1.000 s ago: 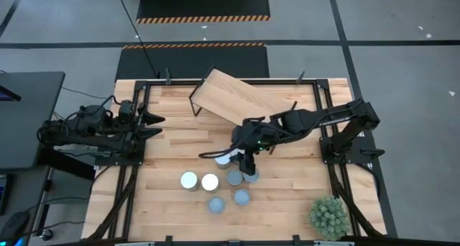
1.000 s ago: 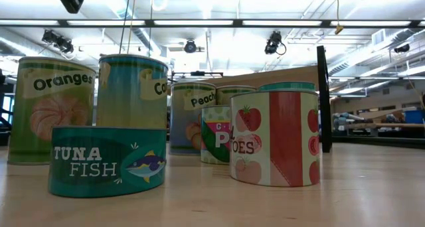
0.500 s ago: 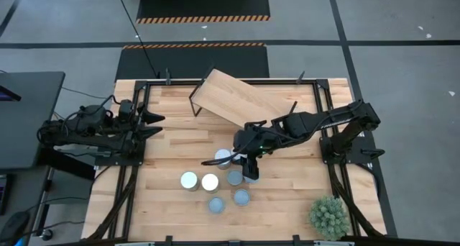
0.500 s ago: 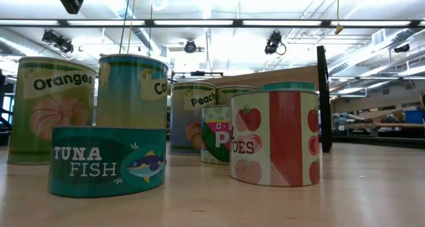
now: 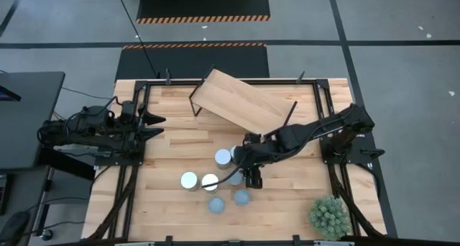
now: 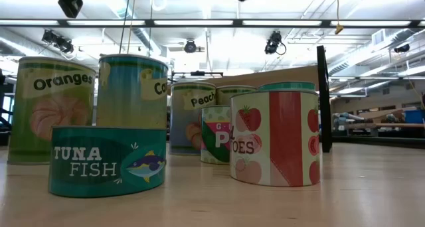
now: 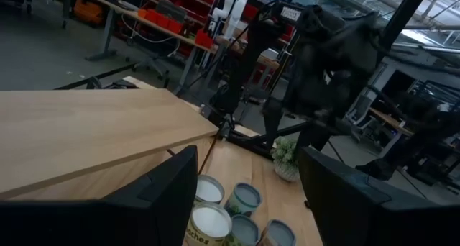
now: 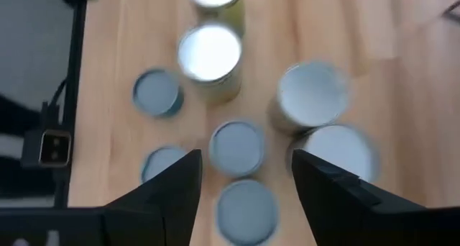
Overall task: Pick and place cans onto a shelf
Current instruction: Put the top canned peas on the shelf
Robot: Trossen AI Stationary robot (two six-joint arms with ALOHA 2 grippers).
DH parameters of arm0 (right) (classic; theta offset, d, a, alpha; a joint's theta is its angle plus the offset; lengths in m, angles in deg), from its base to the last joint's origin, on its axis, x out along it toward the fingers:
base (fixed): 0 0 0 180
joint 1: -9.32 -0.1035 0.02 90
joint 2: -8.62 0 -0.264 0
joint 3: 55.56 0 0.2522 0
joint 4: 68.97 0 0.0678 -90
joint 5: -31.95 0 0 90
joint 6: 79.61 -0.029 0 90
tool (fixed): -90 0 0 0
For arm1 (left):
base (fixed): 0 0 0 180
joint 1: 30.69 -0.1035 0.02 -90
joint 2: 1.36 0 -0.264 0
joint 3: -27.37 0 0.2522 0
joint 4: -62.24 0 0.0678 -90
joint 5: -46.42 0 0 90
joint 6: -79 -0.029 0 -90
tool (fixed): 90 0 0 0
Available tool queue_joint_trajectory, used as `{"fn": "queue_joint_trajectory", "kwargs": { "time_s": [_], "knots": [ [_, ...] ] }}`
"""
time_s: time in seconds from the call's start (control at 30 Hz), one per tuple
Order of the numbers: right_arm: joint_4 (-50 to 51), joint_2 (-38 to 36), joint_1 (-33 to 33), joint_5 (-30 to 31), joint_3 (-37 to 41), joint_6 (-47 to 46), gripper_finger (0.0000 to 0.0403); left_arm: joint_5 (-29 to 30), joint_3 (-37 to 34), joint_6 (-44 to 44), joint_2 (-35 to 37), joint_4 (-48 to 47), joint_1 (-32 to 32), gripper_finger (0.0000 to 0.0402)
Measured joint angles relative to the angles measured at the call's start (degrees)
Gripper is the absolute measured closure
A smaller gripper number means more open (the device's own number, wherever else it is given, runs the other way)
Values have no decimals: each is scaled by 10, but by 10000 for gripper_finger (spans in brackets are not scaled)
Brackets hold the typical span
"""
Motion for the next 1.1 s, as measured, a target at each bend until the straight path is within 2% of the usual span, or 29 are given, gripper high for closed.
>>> {"fn": "queue_joint_trajectory", "kwargs": {
  "time_s": [0.23,0.43,0.67,1.1],
  "knots": [
    [32,35,-6,-18,0,-5,119,0,0,1,-12,0,0,154],
    [38,16,-6,-7,36,-33,81,0,0,4,-18,1,0,154],
    [28,-3,-6,-5,65,-26,76,0,0,4,-18,5,0,154],
    [26,-5,49,-21,9,40,77,0,0,0,-18,6,0,154]
  ]
}}
